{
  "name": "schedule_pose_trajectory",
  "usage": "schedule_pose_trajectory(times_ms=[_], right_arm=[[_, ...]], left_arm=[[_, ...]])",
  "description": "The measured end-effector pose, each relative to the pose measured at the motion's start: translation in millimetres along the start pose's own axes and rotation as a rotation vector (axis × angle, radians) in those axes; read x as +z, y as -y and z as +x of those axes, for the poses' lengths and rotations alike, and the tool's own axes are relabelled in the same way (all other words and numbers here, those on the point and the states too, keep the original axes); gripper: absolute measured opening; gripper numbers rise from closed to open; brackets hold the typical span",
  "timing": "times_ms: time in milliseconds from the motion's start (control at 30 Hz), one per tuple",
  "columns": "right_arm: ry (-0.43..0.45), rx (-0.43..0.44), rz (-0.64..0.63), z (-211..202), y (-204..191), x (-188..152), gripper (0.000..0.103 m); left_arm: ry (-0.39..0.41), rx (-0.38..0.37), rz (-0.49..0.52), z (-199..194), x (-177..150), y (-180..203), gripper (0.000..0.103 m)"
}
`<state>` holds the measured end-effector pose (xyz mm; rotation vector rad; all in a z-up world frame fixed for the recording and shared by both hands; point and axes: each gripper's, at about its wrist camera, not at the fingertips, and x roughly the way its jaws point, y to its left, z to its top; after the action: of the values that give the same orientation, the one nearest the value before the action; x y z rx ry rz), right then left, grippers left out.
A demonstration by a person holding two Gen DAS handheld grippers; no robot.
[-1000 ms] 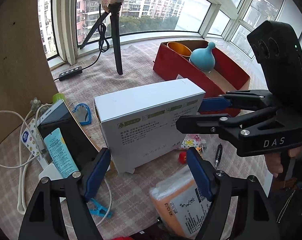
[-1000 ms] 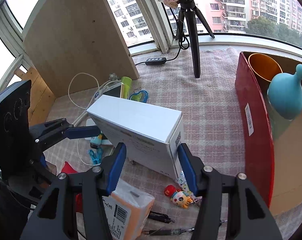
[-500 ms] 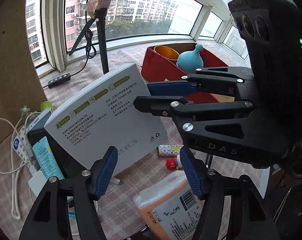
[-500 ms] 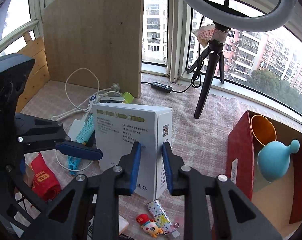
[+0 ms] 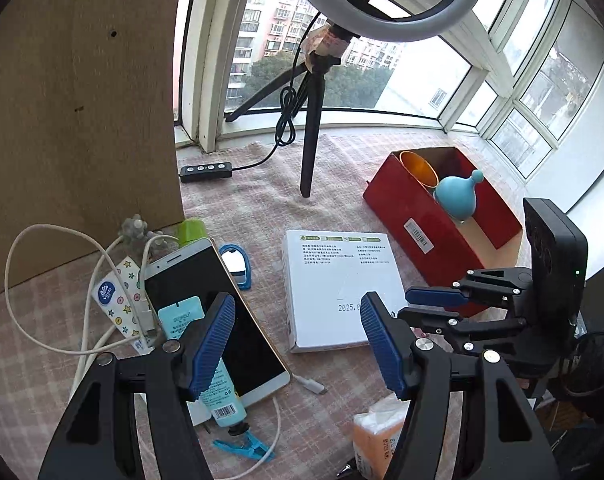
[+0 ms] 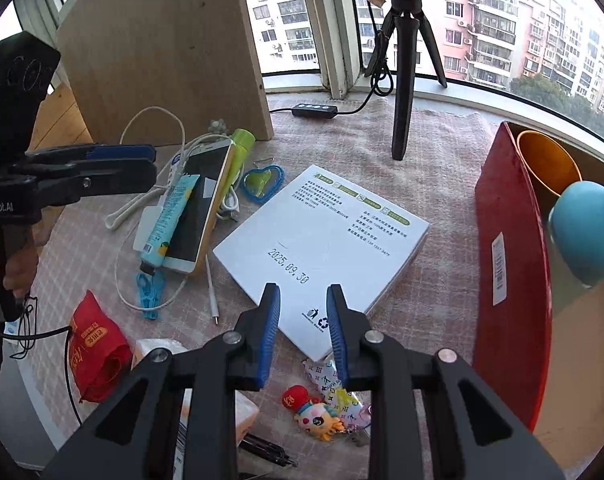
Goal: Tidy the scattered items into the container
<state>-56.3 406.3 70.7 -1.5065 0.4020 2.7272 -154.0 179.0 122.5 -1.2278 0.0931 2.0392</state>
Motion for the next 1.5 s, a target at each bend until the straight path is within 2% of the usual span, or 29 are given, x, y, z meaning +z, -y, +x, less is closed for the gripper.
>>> schedule_pose_trajectory(times_ms=[33,67,233,500,600,700,867,1000,1233,1367,1500], right_arm=[[-0.003,0.001,0.043,0.5,6.1,1.0,0.046],[-0.004,0.001,0.087,0.4,12.2,1.0,0.05],[-0.027,-0.024,0.224,6.7,29.4,-2.4,0.053],[-0.062,0.021,0.372,25.5,50.2,2.8,0.054],[-0.088,0.032,0.382,36.5,51.3,7.6,0.054],[-0.101,0.022,0.376,45.8,48.7,8.9,0.06],[-0.095,0.027,0.369,45.8,46.3,9.0,0.06],[-0.064,0.061,0.375,30.8,44.2,9.5,0.06],[0.044,0.102,0.328,-34.4,22.5,1.3,0.06],[0.102,0.085,0.295,-79.0,9.5,-22.3,0.06],[0.125,0.049,0.275,-117.6,3.6,-59.4,0.06]], left_arm=[[-0.013,0.008,0.012,3.2,-1.0,2.1,0.065],[-0.03,0.013,0.022,7.9,-2.3,4.4,0.067],[-0.126,-0.017,0.068,43.5,-3.5,17.5,0.067],[-0.265,-0.01,0.16,94.3,-3.4,35.5,0.067],[-0.288,-0.022,0.161,104.3,-2.9,33.9,0.073],[-0.278,-0.058,0.134,106.1,-2.0,29.4,0.073],[-0.26,-0.046,0.128,99.1,-5.0,33.4,0.074],[-0.194,-0.04,0.126,72.0,-2.6,40.0,0.074],[-0.062,-0.059,0.152,2.6,-13.4,69.7,0.074],[-0.023,-0.068,0.191,-27.6,-31.4,104.4,0.074],[-0.015,-0.108,0.209,-42.6,-54.6,137.9,0.074]])
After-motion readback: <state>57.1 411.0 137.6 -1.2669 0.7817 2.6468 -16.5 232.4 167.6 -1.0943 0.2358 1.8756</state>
